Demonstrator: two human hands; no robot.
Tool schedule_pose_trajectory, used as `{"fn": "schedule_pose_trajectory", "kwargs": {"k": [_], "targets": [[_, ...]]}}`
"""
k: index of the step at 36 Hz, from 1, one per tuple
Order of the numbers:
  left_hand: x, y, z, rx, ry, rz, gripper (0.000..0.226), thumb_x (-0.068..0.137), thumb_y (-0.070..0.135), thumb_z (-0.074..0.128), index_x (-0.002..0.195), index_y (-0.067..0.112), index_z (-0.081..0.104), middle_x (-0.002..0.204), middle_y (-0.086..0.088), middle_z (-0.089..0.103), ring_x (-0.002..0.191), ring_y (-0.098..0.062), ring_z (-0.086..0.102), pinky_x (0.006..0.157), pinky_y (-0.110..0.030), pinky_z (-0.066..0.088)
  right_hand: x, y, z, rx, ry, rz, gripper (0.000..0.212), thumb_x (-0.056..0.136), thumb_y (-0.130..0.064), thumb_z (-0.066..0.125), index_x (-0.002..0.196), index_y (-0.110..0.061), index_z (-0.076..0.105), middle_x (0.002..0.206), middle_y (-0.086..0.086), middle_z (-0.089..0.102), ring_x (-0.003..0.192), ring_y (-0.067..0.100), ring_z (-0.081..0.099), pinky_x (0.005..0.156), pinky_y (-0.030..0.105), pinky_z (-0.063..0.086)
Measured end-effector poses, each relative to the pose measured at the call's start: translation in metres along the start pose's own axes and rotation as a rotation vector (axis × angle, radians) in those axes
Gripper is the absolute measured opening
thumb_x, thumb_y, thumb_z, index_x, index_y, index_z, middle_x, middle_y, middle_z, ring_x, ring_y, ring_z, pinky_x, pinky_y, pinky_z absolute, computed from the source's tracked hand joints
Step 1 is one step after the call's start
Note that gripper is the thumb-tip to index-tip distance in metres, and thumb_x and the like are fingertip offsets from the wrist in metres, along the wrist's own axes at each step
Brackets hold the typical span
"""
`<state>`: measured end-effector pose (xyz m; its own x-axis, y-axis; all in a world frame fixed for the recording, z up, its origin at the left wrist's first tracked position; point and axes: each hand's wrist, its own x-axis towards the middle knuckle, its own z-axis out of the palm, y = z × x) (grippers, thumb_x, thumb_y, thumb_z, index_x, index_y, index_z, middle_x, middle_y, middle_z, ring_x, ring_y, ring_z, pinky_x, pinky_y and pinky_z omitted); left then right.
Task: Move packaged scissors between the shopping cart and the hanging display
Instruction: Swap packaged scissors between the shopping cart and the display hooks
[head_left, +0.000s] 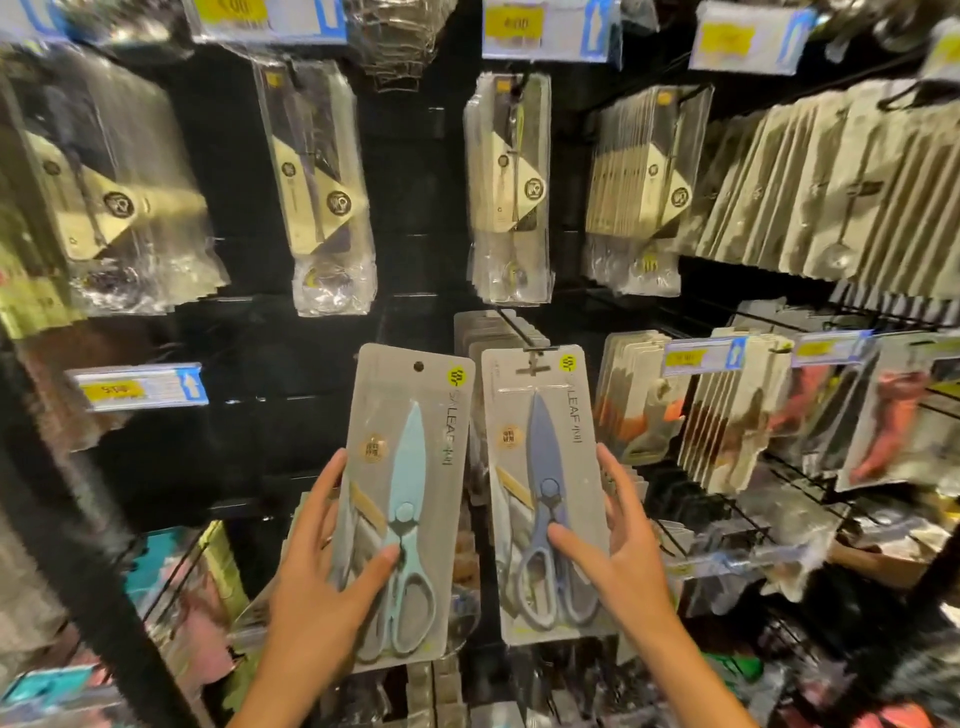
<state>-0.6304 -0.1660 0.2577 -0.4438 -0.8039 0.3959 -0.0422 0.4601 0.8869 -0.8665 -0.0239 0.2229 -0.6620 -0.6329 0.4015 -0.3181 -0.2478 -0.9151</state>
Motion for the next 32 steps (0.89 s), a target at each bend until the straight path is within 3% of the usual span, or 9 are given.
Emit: {"fn": "schedule_pose_trajectory", "kwargs": {"k": [5,9,12,16,20,23,28,30,32], "targets": [[0.006,0.000,0.009,-0.008,0.018,-0.002,0.097,0.078,0.011,0.082,0.140,0.066,0.031,0.130,0.039,0.052,0.122,0.009,0.053,0.100,-0.032,0.050,0.013,0.010,-0.005,-0.003,-0.022,0.015,0.089,0.083,-0.013,0.080,0.150,-0.047,0.031,0.135,-0.030,0.057,0.122,0.002,0.061,0.095,0.030,0.056],[0.011,-0.002,0.014,0.002,0.044,-0.006,0.098,0.077,0.012,0.082,0.142,0.064,0.030,0.127,0.038,0.055,0.119,0.010,0.055,0.101,-0.038,0.051,0.018,0.015,-0.006,0.016,-0.041,0.003,0.089,0.083,-0.007,0.079,0.151,-0.041,0.031,0.126,-0.039,0.058,0.117,-0.002,0.062,0.088,0.019,0.056],[0.014,-0.003,0.017,-0.008,0.058,-0.003,0.099,0.077,0.010,0.082,0.142,0.063,0.031,0.129,0.029,0.058,0.118,0.004,0.058,0.100,-0.040,0.053,0.019,0.023,-0.005,0.036,-0.051,-0.004,0.088,0.084,-0.006,0.078,0.151,-0.041,0.032,0.132,-0.039,0.054,0.120,-0.005,0.059,0.087,0.014,0.053],[0.015,-0.005,0.022,-0.038,0.063,-0.004,0.098,0.077,0.008,0.082,0.142,0.062,0.032,0.127,0.028,0.060,0.118,-0.001,0.062,0.096,-0.037,0.055,0.020,0.032,-0.004,0.049,-0.057,0.001,0.088,0.085,-0.007,0.078,0.150,-0.044,0.032,0.140,-0.038,0.049,0.125,-0.007,0.055,0.089,0.011,0.051],[0.017,-0.006,0.025,-0.031,0.064,-0.001,0.097,0.077,0.008,0.082,0.143,0.061,0.033,0.126,0.029,0.061,0.116,0.001,0.062,0.095,-0.033,0.055,0.024,0.037,-0.002,0.041,-0.066,0.003,0.090,0.087,-0.008,0.076,0.150,-0.051,0.028,0.140,-0.040,0.047,0.126,-0.004,0.056,0.093,0.018,0.054],[0.019,-0.007,0.026,-0.031,0.067,0.003,0.097,0.078,0.007,0.082,0.144,0.059,0.033,0.127,0.026,0.062,0.116,-0.001,0.063,0.093,-0.032,0.056,0.029,0.039,0.001,0.008,-0.089,-0.020,0.092,0.092,-0.009,0.071,0.150,-0.059,0.021,0.148,-0.042,0.035,0.136,-0.004,0.045,0.106,0.024,0.049],[0.023,-0.002,0.029,-0.002,0.069,0.039,0.095,0.079,0.008,0.081,0.147,0.053,0.033,0.120,0.038,0.060,0.113,0.010,0.059,0.078,-0.006,0.052,0.043,0.050,0.008,-0.131,-0.099,-0.077,0.089,0.097,-0.020,0.065,0.150,-0.062,0.008,0.160,-0.038,0.011,0.150,-0.005,0.016,0.123,0.036,0.026],[0.025,-0.001,0.029,0.002,0.070,0.047,0.094,0.079,0.009,0.081,0.147,0.053,0.033,0.119,0.037,0.060,0.113,0.010,0.059,0.076,-0.003,0.050,0.051,0.055,0.010,-0.177,-0.093,-0.098,0.089,0.097,-0.023,0.064,0.151,-0.060,0.003,0.162,-0.034,0.009,0.152,-0.002,0.014,0.121,0.033,0.026],[0.026,-0.001,0.029,0.005,0.071,0.054,0.093,0.078,0.011,0.082,0.146,0.055,0.033,0.121,0.031,0.062,0.113,0.007,0.061,0.079,-0.006,0.052,0.061,0.059,0.012,-0.222,-0.086,-0.100,0.091,0.097,-0.024,0.064,0.151,-0.061,-0.001,0.163,-0.029,0.013,0.150,0.002,0.026,0.114,0.025,0.033]]}}
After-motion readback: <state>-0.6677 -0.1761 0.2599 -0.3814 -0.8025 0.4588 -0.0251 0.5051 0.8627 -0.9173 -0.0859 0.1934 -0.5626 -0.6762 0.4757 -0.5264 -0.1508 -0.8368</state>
